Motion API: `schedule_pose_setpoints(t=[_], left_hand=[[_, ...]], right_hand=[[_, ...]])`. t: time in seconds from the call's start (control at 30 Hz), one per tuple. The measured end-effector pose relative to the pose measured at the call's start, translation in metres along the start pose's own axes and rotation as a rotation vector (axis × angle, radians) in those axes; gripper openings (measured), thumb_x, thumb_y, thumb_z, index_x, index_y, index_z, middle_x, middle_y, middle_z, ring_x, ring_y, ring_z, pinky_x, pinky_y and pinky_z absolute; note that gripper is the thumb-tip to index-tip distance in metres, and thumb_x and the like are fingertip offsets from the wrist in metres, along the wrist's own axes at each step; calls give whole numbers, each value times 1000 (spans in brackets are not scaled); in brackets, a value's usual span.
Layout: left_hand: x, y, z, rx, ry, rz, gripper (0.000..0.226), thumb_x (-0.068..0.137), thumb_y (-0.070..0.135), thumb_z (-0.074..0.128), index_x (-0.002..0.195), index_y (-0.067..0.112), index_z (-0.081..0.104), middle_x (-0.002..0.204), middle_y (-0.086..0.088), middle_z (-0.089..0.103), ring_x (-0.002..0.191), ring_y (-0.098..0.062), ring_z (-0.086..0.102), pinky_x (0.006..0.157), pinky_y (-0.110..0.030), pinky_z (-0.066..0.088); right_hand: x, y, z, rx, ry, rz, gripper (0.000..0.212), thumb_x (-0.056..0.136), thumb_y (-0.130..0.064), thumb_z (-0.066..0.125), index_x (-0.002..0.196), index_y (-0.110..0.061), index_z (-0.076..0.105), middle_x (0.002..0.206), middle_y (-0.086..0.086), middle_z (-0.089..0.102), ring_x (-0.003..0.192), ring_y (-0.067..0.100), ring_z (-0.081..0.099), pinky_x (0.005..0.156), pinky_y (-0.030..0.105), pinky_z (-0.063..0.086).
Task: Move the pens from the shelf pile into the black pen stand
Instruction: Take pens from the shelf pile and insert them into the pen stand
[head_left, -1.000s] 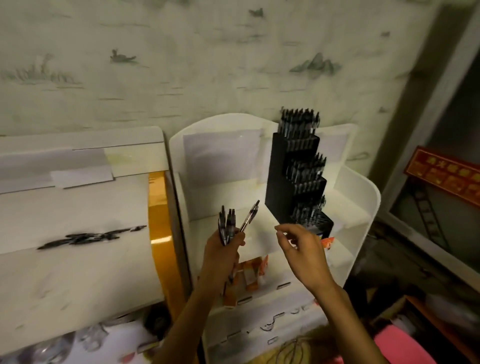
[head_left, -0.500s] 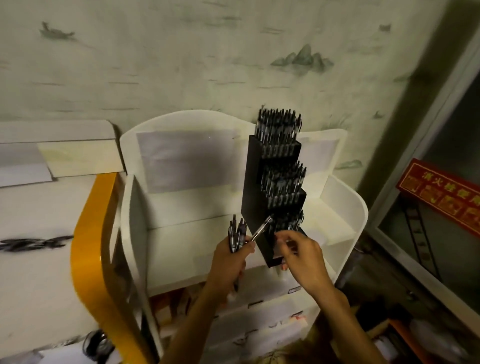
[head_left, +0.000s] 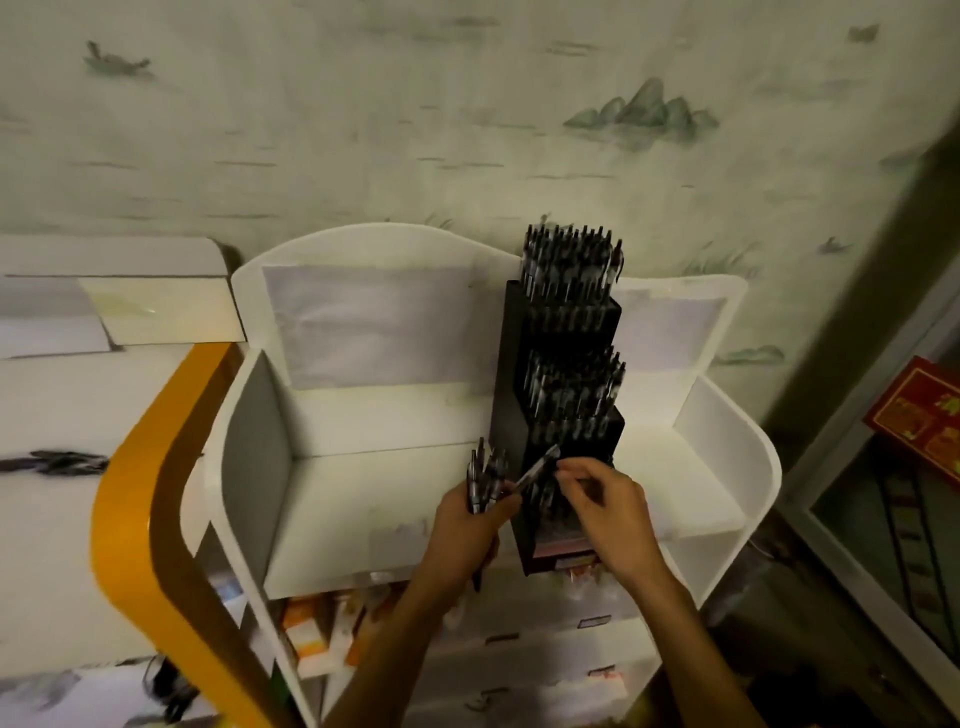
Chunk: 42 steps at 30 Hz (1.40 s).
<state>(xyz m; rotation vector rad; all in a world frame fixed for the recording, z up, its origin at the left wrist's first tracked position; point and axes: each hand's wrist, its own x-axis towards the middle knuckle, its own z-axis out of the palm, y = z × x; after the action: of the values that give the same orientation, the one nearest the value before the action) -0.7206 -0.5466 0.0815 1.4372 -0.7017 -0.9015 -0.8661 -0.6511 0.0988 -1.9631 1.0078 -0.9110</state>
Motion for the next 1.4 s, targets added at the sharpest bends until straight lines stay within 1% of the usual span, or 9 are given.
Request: schedule_pose_setpoints(t=[0.23,0.4,0.53,0.7,0.8,0.97,1.1,1.23,1.4], left_hand=[[0,6,30,9,73,24,12,93,20,68,104,14,66,54,5,55,41,-9,41,40,-25,33],[-6,9,51,37,116,50,9,92,21,69,101,18,67,52,6,58,41,-6,43,41,-24,36],[-6,4,58,22,220,28,24,92,32,70,100,9,64,51,5,52,41,-9,41,41,-25,35],[-3,-6,51,-72,399,-43,26,96,33,63,89,10,56,52,3,46,40,-10,35,39,-23,30],[-2,-11,46,-146,353,-75,18,98,24,52,91,7,52,59,-2,41,42,-13,30,40,-22,26],[-1,-10,41,-107,307,-94,15,95,17,45,83,9,50,60,-3,38,43,-13,28,41,-22,24],[0,-6,43,-116,284,-66,21,100,15,42,84,8,54,59,-2,40,43,-12,31,40,-22,27],[1,-5,48,-79,272,-25,24,101,16,44,85,6,59,60,-5,46,46,-14,40,43,-24,34],[0,-2,55,-113,275,19,22,101,14,46,89,5,61,64,-9,49,49,-17,47,46,-29,42]], right_hand=[[22,11,-12,237,-121,17,6,93,-26,63,95,-26,69,89,-8,73,80,4,69,75,18,55],[36,23,-20,393,-174,43,11,93,-19,64,95,-13,72,86,-1,75,80,14,72,75,26,59],[41,30,-30,483,-150,61,13,95,-16,61,97,-9,71,87,3,75,80,17,73,74,27,59],[46,40,-46,333,-45,-66,9,94,-17,63,88,-21,69,82,-6,74,75,5,71,70,16,56],[47,51,-42,140,-56,-181,10,93,-18,65,86,-24,69,79,-9,73,75,-1,70,71,18,57],[53,63,-30,-48,-85,-267,15,94,-22,63,83,-17,71,72,-5,70,69,7,67,66,28,58],[53,64,-24,-134,-79,-304,19,94,-23,63,77,-16,68,66,-6,65,63,4,61,58,23,52],[50,70,-18,-140,-109,-293,17,93,-21,64,78,-15,69,67,-7,64,63,1,60,58,8,44],[50,74,-11,-163,-129,-290,19,94,-24,63,79,-14,69,70,-6,65,67,3,63,61,14,50]])
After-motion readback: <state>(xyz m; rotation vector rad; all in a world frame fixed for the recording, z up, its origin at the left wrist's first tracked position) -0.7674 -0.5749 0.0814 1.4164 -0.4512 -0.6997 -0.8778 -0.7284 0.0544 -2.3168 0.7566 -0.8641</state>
